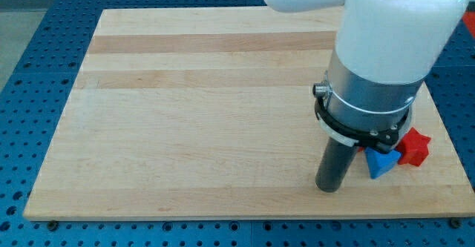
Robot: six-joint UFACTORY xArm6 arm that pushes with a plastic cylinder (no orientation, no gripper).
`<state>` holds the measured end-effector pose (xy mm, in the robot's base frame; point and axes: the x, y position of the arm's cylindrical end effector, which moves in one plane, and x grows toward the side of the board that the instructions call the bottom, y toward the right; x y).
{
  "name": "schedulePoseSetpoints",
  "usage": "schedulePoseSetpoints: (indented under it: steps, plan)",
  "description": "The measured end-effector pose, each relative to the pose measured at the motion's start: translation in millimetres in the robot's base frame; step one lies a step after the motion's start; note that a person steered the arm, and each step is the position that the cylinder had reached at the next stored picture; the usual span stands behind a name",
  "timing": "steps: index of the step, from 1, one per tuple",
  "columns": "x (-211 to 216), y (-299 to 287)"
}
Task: Slightly push a group of blocks upward
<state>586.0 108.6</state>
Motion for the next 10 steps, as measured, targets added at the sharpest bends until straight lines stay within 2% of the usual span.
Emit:
schedulePoseSetpoints:
  steps: [2, 3, 5, 6, 7, 9, 10]
  plan:
    - [-14.9, 29.2]
    - [-47.7, 22.9]
    - [-53.3, 22.3]
    - [-37.6, 20.5]
    - [5.4, 25.6]
    - [-55.8, 31.9]
    - [-55.8, 31.9]
